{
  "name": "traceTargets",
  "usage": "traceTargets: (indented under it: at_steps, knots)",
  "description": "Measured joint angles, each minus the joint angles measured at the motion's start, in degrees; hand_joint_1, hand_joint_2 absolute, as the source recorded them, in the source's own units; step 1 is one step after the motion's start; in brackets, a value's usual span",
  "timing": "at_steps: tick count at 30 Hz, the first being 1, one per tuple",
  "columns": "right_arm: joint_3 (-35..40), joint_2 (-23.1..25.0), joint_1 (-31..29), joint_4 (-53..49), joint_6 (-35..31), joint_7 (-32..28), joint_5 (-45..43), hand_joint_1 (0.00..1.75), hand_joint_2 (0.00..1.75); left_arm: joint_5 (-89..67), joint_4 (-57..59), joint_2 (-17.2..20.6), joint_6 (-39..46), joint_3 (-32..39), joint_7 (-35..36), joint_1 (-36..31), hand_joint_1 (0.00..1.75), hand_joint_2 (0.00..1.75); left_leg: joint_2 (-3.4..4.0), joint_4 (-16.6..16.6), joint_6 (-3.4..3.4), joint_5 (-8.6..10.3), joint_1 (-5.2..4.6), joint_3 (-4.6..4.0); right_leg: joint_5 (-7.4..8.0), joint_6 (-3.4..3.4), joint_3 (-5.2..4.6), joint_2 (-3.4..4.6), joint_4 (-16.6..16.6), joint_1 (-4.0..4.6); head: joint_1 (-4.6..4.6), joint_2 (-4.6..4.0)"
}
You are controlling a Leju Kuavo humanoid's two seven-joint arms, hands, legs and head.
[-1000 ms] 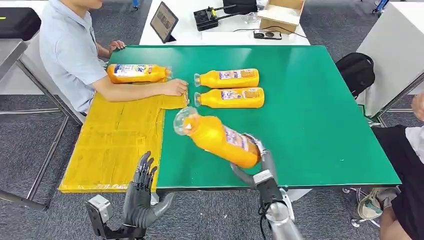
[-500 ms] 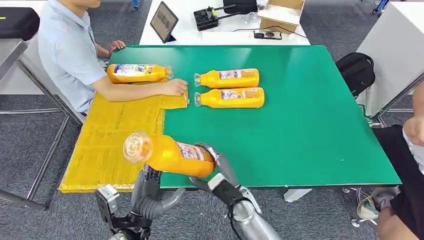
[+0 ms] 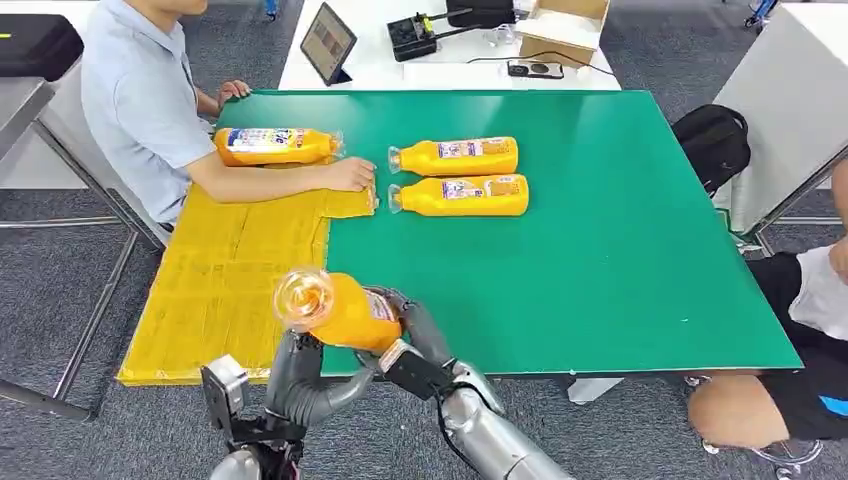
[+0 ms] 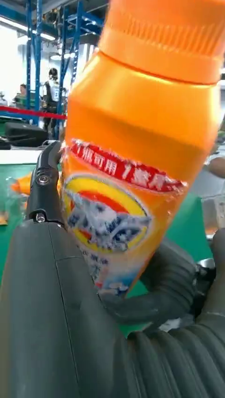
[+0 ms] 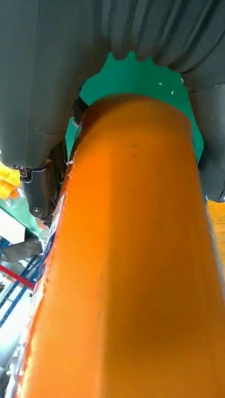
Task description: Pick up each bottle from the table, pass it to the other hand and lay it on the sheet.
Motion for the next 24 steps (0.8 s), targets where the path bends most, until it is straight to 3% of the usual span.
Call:
traceTargets:
  at_steps: [7, 15, 16, 17, 18, 22, 23, 24]
  knots:
    - [1.20, 1.55, -0.45, 2.58, 1.33, 0.00, 1.44, 1.75, 1.75, -11.06, 0.24, -1.60, 9.49, -0.24, -1.99, -2.49, 0.00, 1.75, -0.03, 0.00, 0.01, 0.01, -0.02, -0.01, 0.00, 0.01, 0.02, -0.01, 0.01, -0.02, 0.00, 0.00]
    - [2.10, 1.84, -0.62, 2.91, 0.33, 0.22, 5.03, 1.75, 1.75, -9.18, -0.24, -1.84, 8.26, -0.20, 0.15, -3.25, 0.00, 1.75, -0.02, 0.00, 0.01, 0.00, -0.01, -0.02, 0.00, 0.00, -0.01, -0.01, 0.00, 0.00, -0.02, 0.00]
    - [2.12, 1.84, -0.69, 3.02, 0.33, 0.24, 5.20, 1.75, 1.75, -8.46, -0.24, -1.79, 7.63, -0.13, 0.22, -3.29, 0.10, 1.75, -0.01, 0.00, 0.01, 0.00, 0.00, -0.01, 0.00, 0.00, -0.01, -0.01, 0.00, 0.00, 0.02, 0.00]
    - [2.19, 1.84, -0.78, 3.13, 0.28, 0.24, 5.38, 1.75, 1.75, -8.11, -0.24, -1.64, 7.13, -0.09, 0.22, -3.39, 1.52, 1.75, -0.01, 0.00, 0.01, 0.01, 0.00, -0.01, 0.00, 0.00, -0.01, -0.01, 0.01, 0.00, 0.00, 0.00]
    - [2.32, 1.82, -0.93, 3.28, 0.20, 0.26, 5.69, 1.75, 1.75, -7.48, -0.24, -1.40, 6.38, -0.09, 0.33, -3.51, 1.75, 1.75, 0.00, 0.00, 0.01, 0.01, 0.00, -0.01, 0.00, 0.00, -0.01, 0.00, 0.01, 0.00, 0.00, 0.00]
    - [2.56, 1.53, -1.43, 3.83, -0.83, 0.22, 6.34, 1.75, 1.75, -3.19, -0.15, -0.31, 0.33, 0.31, 1.44, -3.94, 1.75, 1.75, -0.01, 0.00, 0.01, 0.01, -0.01, -0.01, 0.00, 0.00, 0.00, -0.01, 0.01, -0.01, 0.00, 0.00]
    - [2.56, 1.51, -1.44, 3.96, -1.07, 0.17, 6.43, 1.40, 1.75, -2.23, -0.06, 0.00, -0.92, 0.42, 1.68, -4.10, 1.75, 1.75, -0.01, 0.00, 0.01, 0.01, -0.01, -0.01, 0.00, 0.00, 0.00, -0.01, 0.01, -0.01, 0.00, 0.00]
    - [2.54, 1.49, -1.44, 4.07, -1.18, 0.15, 6.49, 0.03, 1.75, -1.73, -0.06, 0.28, -1.68, 0.48, 1.77, -4.16, 1.75, 1.75, -0.01, 0.00, 0.01, 0.01, -0.01, -0.01, 0.00, 0.00, 0.00, 0.00, 0.01, -0.01, 0.00, 0.00]
